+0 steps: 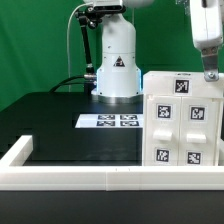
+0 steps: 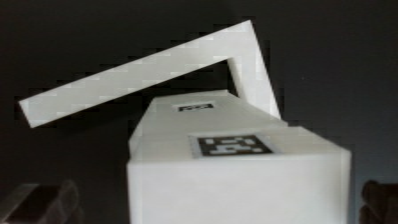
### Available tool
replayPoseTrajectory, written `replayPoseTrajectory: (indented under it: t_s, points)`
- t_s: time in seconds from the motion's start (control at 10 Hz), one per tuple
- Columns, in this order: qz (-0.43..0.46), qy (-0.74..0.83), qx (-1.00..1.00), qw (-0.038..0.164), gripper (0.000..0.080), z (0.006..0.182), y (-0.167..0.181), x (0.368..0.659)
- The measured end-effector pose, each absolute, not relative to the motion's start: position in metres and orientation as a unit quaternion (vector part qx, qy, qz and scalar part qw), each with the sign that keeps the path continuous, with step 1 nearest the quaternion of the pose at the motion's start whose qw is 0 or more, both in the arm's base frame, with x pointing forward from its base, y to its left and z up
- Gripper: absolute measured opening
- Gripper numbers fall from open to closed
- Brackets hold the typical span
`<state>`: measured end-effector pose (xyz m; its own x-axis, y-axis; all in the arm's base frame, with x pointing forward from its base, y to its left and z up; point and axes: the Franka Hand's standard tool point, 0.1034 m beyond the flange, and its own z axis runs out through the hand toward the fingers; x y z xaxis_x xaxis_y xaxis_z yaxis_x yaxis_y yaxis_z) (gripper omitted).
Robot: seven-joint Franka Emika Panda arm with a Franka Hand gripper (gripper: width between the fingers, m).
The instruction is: Assemble cabinet
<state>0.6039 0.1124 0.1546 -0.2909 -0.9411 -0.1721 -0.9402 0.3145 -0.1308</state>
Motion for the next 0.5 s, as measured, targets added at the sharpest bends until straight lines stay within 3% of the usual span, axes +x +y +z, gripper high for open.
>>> replayPoseTrajectory:
  t_s: [0.5]
  points:
    - [-0.003, 0.797, -0.594, 0.108, 0.0796, 0.1533, 0.1134, 0.6033]
